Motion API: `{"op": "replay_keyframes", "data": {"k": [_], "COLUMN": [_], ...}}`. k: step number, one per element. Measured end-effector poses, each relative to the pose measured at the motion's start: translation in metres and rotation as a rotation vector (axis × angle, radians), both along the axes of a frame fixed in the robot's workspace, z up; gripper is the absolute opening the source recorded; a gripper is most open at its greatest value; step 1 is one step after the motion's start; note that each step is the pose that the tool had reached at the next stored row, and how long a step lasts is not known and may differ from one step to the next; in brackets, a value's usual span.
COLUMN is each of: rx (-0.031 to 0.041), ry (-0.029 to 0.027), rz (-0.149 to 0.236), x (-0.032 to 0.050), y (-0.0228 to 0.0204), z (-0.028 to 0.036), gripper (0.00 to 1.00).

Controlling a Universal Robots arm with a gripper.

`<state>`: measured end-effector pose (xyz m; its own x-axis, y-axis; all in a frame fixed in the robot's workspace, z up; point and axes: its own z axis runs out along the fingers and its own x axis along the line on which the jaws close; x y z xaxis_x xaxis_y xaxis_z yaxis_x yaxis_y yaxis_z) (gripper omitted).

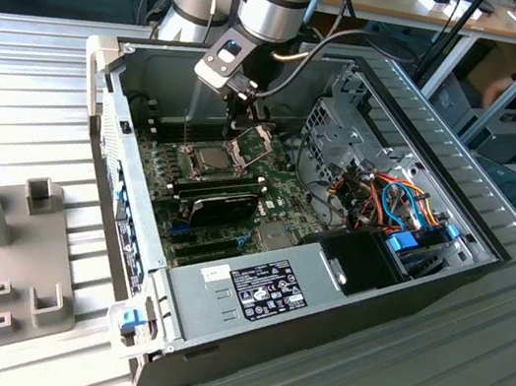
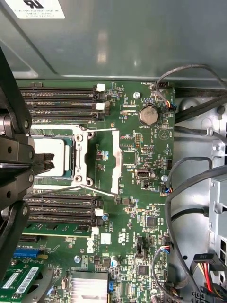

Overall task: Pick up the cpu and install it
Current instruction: 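Close the cpu cover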

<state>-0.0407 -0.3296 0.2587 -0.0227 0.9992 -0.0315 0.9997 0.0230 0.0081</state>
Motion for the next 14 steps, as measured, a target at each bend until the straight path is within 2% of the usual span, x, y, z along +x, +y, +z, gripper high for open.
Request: {"op": "replay_keyframes", "data": {"k": [3,6,10,14], "rx": [-0.0003,-0.0003,-0.0003,-0.0002], "ry": [0.0001,0.0000,0.0001,0.0000], "rz": [0.000,0.000,0.000,0.000], "x": [0.0001,0.0043,0.0137,0.0286], "y": [0.0000,0.0000,0.0000,-0.0001], "z": [0.0001,0.0001,0.0001,0.0001], "gripper": [0.11,0.11,0.11,0.11]}}
